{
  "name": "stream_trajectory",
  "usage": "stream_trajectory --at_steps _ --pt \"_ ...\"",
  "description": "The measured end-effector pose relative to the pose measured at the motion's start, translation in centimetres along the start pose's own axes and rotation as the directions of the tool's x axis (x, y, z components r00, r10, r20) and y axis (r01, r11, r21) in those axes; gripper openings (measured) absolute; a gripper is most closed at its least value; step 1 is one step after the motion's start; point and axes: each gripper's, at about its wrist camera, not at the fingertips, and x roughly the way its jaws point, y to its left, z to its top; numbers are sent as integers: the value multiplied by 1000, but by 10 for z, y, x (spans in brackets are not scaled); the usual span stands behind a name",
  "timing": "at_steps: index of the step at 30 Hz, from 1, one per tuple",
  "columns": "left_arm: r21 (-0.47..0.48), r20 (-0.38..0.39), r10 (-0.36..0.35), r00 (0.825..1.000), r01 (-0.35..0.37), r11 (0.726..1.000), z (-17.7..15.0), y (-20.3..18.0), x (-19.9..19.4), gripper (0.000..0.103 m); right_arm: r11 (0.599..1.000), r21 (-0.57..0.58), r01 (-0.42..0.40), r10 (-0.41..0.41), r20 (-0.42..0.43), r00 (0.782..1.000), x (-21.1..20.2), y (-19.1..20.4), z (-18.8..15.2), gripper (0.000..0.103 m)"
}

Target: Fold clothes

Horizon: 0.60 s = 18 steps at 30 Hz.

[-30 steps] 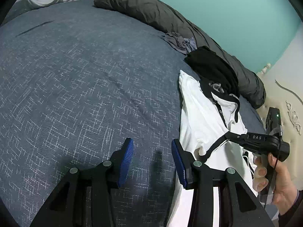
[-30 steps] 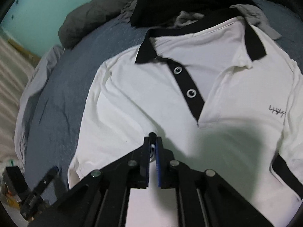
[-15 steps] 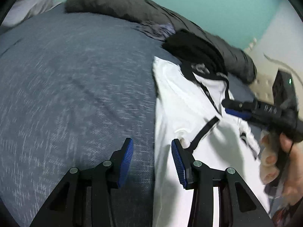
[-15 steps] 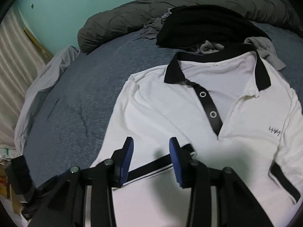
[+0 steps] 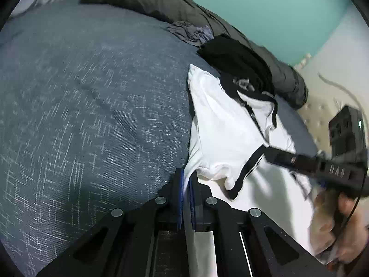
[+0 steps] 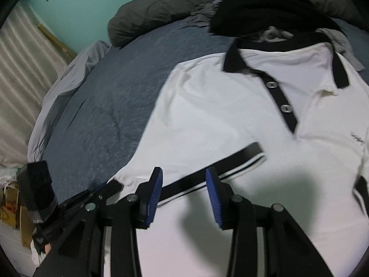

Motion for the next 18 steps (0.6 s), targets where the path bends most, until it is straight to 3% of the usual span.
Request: stream_trajectory --at_steps 6,11,15,18 --pt "-45 -1 -27 1000 27 999 0 8 1 4 997 -83 4 -8 -46 999 24 34 -9 39" --pt "-91 0 -49 999 48 995 -2 19 -1 4 992 -128 23 -40 -132 990 47 42 -29 15" --pt "-103 -2 -52 999 51 993 -4 22 0 4 992 -122 24 -42 -148 988 47 37 -36 12" --pt "-106 -3 -51 999 51 993 -4 22 1 4 995 -98 23 -34 -112 993 35 39 -31 13"
